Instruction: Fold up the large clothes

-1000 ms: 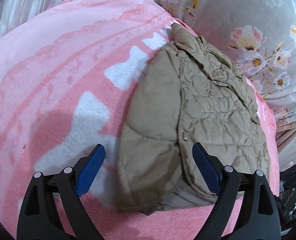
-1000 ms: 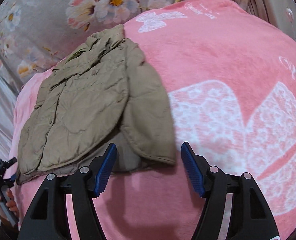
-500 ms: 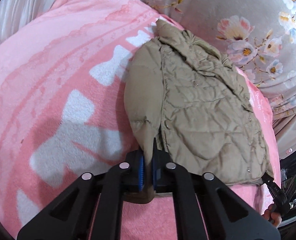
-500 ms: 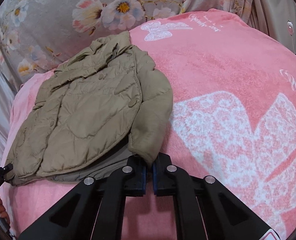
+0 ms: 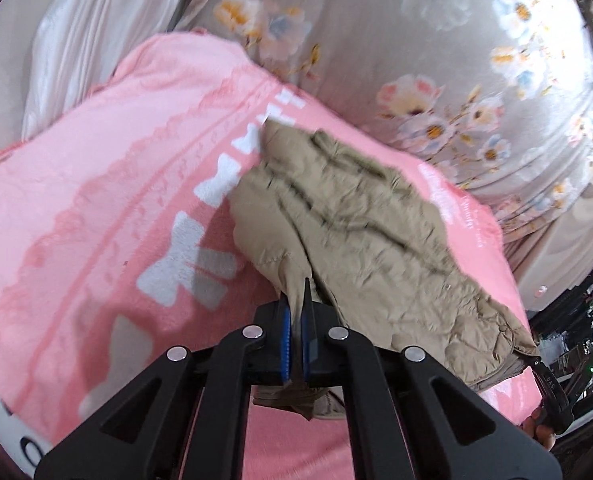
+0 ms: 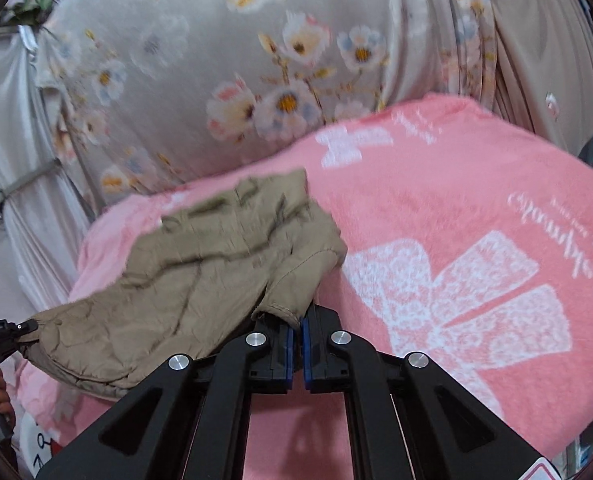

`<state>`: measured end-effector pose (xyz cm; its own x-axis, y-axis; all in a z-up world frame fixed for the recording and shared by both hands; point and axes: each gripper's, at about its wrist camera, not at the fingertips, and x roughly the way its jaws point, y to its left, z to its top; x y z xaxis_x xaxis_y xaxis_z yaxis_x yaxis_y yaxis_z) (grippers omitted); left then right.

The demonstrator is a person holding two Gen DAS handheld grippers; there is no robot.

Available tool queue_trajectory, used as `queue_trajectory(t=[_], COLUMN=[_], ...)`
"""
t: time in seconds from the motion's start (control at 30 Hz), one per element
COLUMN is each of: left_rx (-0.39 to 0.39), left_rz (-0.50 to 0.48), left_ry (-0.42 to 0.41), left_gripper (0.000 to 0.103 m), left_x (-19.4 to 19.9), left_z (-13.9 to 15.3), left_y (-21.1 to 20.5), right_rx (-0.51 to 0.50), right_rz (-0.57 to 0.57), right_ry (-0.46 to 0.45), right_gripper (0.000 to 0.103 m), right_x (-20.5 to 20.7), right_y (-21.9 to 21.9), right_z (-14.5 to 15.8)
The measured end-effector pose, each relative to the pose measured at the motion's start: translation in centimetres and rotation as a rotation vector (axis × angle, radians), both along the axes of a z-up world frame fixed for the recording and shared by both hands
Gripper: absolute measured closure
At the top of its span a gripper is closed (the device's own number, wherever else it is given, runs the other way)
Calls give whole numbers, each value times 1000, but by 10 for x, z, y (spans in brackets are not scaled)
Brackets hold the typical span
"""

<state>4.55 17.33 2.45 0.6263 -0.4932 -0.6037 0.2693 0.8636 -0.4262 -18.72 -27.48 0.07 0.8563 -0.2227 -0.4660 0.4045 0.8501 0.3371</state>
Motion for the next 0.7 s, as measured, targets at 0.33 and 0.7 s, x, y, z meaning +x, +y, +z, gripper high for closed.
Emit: queue_trajectory(t=[0.33, 0.7], left_rx=[-125, 17], left_rz=[-4, 42], left_ry=[-230, -270], left_gripper=[101, 99], left_x=[-61, 32], left_z=[101, 118], left_y=[28, -20], right_rx=[-80, 22], right_rz=[-8, -50], right_ry=[-287, -242], right_gripper=[101, 101], right_x=[-67, 53], right_y=[7, -54], right_z=[99, 110])
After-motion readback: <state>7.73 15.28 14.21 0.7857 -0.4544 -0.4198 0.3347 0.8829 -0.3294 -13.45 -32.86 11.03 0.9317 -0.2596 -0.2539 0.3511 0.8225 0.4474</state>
